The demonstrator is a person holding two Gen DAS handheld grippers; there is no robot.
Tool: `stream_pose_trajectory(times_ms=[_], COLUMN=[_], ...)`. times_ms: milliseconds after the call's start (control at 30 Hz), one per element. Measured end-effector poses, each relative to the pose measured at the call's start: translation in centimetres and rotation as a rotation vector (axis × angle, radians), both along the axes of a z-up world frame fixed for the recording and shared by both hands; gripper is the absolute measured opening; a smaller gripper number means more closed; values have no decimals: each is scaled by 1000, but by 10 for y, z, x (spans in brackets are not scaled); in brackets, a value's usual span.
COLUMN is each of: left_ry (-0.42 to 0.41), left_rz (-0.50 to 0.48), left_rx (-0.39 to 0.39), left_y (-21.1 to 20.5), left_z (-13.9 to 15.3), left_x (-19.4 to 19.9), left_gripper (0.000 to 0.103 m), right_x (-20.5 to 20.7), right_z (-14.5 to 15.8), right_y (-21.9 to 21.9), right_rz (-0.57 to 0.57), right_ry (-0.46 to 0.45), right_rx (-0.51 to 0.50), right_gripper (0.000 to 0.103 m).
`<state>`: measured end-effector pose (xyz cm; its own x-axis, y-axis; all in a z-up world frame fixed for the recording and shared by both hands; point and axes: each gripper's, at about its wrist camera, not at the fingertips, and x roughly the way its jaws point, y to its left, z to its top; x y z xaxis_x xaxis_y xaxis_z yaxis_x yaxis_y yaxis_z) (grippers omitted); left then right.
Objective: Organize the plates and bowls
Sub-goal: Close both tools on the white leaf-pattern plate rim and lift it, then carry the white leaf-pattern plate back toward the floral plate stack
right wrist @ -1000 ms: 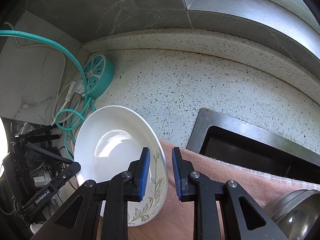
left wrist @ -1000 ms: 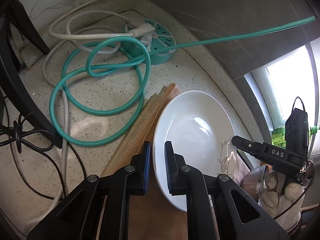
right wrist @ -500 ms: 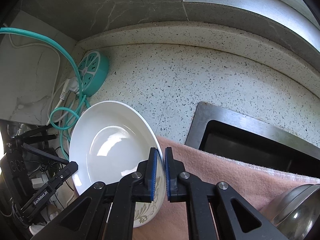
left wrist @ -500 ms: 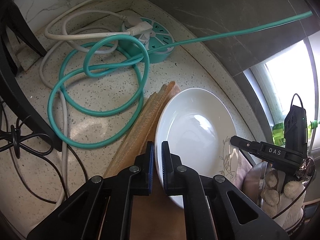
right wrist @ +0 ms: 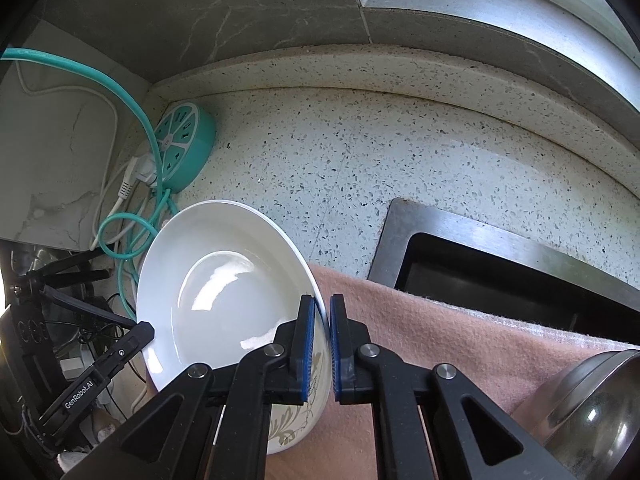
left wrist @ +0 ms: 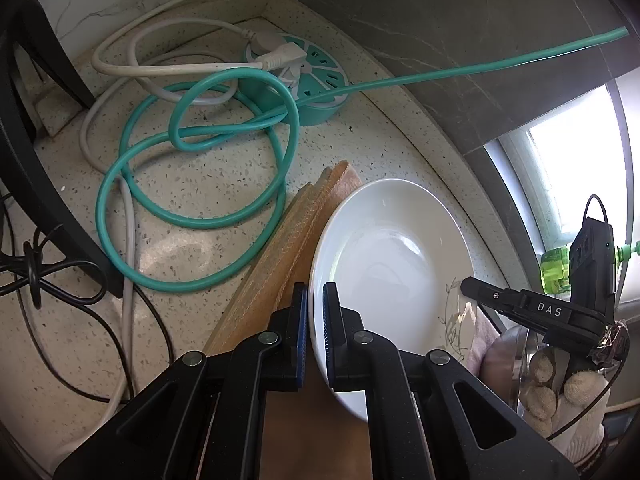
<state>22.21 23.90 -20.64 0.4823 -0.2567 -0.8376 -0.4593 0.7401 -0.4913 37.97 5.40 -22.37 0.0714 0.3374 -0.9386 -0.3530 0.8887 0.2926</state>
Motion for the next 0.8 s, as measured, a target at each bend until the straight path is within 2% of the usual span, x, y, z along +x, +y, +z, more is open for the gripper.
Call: stream_pose_trajectory(times_ms=[400, 800], left_ry=[-9, -30], left_rz=[-2, -6], left_rx=[-31, -17], left_y=[6, 2], left_z=[2, 14], left_x=[-10, -20], left_gripper=[6, 6], right_x=[-7, -19], right_z=[6, 20], right_y=[-2, -7], right_rz=[-22, -20], right_ry=[13, 5], right_rx=[1, 14], right_gripper=[7, 7])
